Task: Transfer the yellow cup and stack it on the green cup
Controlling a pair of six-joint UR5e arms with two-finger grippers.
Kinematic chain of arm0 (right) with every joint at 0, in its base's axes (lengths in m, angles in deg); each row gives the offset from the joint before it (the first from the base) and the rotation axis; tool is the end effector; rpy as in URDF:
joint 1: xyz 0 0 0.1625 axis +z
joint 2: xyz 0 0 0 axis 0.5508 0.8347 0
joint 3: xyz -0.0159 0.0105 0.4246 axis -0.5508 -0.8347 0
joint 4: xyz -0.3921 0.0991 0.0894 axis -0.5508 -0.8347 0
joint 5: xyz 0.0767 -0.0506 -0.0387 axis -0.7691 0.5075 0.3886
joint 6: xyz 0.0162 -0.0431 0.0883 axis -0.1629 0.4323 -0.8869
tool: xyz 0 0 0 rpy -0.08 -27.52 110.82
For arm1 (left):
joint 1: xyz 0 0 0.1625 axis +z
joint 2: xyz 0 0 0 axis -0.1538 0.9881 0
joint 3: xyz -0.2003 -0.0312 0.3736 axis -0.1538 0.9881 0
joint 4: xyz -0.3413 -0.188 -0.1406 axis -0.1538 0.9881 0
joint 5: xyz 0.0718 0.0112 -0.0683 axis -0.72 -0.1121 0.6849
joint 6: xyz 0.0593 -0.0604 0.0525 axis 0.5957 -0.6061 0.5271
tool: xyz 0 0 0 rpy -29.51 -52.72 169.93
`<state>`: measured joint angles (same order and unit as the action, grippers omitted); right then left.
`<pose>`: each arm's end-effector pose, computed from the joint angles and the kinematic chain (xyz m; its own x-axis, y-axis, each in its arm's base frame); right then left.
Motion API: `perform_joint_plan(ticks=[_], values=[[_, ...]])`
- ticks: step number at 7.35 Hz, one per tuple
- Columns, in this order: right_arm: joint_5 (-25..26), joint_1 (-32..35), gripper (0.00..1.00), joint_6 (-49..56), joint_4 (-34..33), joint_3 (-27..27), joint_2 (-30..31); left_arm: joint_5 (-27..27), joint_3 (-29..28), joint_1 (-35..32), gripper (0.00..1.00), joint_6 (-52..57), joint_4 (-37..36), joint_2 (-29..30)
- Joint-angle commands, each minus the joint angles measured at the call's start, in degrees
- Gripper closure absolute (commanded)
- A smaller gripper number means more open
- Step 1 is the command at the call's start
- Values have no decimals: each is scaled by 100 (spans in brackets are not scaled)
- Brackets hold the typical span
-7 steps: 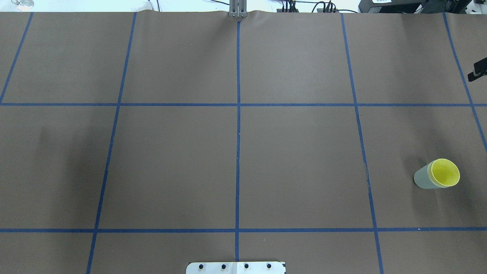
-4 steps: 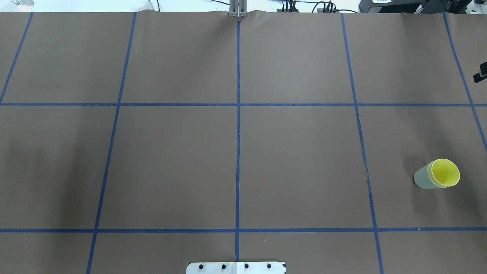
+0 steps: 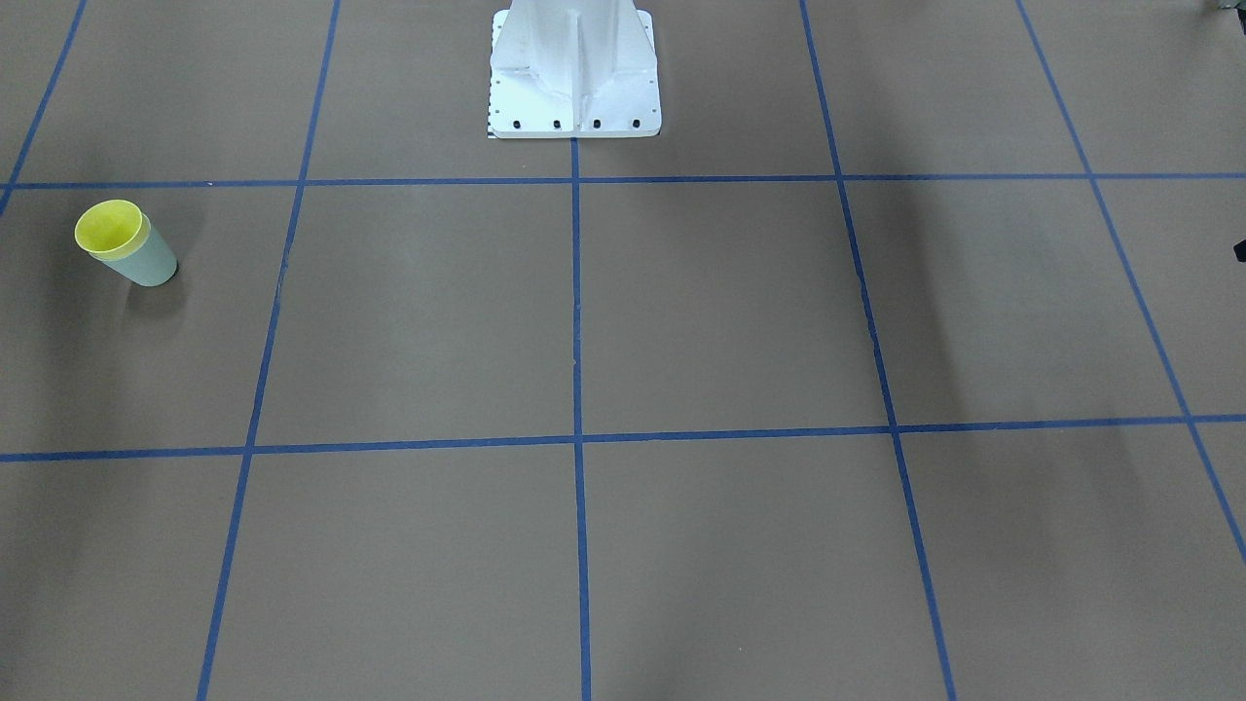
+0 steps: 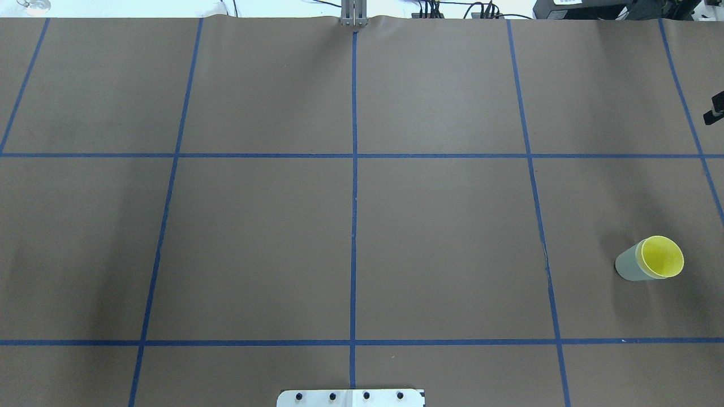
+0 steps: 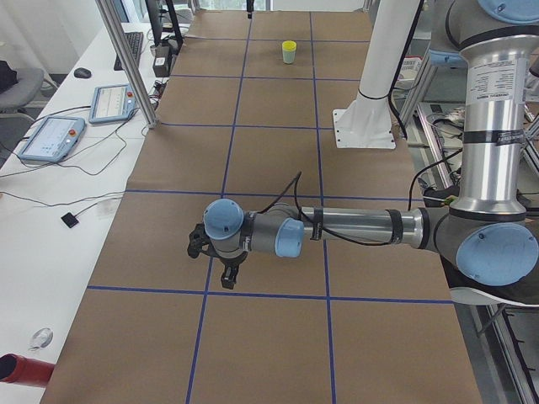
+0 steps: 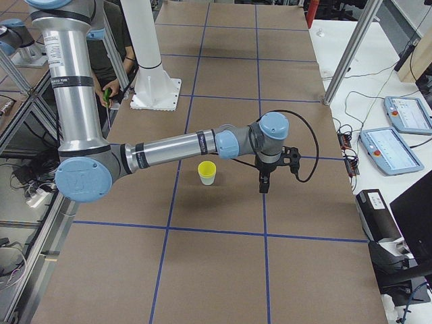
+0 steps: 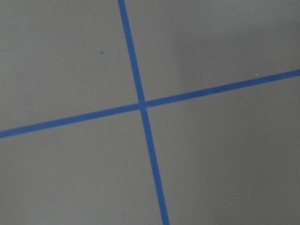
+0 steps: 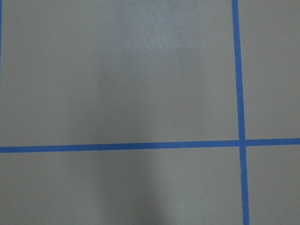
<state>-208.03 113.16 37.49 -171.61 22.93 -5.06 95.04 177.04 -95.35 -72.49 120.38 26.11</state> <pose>-0.0346 -0.5520 0.5300 0.7000 0.0557 0.7119 -0.0696 0.9975 -0.0095 -0.0261 -0.4831 0.6226 0.6153 0.1602 -0.7718 -0.0796 0.9867 0.1414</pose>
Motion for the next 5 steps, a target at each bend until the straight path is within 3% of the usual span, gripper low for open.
perform_joint_plan(ticks=[1, 2, 5], values=[[34, 102, 0, 530, -572, 47, -204, -744, 592, 1, 0, -88, -811, -9], [87, 112, 0, 552, -599, 29, -204, -1082, 507, 19, 0, -123, -848, -17], [105, 121, 0, 569, -600, -5, -178, -1032, 401, 36, 0, -124, -786, -97]])
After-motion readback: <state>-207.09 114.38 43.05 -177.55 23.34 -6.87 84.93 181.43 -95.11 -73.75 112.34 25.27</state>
